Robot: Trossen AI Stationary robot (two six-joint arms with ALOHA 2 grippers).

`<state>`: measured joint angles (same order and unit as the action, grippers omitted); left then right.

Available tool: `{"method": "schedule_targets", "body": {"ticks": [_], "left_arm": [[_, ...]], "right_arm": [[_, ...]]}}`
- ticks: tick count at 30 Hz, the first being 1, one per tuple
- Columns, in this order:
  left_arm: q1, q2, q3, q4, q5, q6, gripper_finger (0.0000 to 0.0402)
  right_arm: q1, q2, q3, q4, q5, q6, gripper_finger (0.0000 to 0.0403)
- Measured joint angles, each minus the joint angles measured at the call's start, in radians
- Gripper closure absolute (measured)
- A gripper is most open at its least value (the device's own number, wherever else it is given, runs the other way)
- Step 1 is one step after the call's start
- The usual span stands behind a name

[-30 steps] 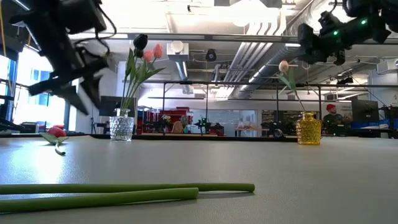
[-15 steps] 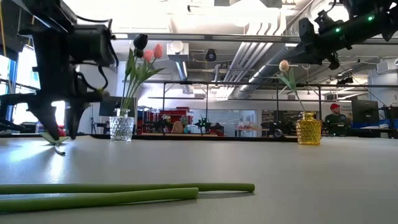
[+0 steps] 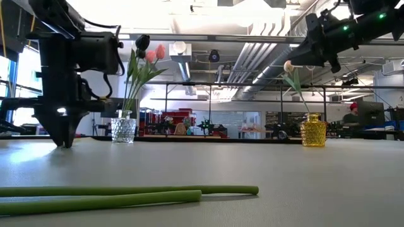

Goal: Sort flowers into vase by color
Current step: Put the top red flower into the yellow vase

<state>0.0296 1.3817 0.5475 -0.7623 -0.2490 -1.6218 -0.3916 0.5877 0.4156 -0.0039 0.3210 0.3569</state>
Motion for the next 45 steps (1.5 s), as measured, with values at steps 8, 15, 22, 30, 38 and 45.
{"method": "schedule_targets", "body": {"ticks": [8,15,22,30,38,45], "left_arm": [[-0.039,-0.112,0.097,0.044,-0.035,0.115,0.0398],[-0.130,-0.180,0.146,0.620,-0.105,0.865,0.0401],[-0.100,-0.103,0.146,1.101,0.035,1.348,0.0401],[0.013,0.017,0.232,1.179,0.204,1.453,0.0401],[0.092,0.106,0.367,1.181,0.360,1.528,0.0401],[0.107,0.137,0.399,1.176,0.408,1.562,0.0401]], "right_arm": [[0.058,0.000,0.037,0.000,-0.055,0.002,0.0293],[0.098,0.046,0.061,-0.008,-0.257,0.071,0.0293],[0.180,0.158,0.061,0.083,-0.323,0.115,0.0293],[0.307,0.351,0.062,0.409,-0.244,0.069,0.0292],[0.367,0.513,0.071,0.639,-0.224,-0.037,0.0292],[0.375,0.639,0.206,0.629,-0.213,-0.195,0.0253]]}}
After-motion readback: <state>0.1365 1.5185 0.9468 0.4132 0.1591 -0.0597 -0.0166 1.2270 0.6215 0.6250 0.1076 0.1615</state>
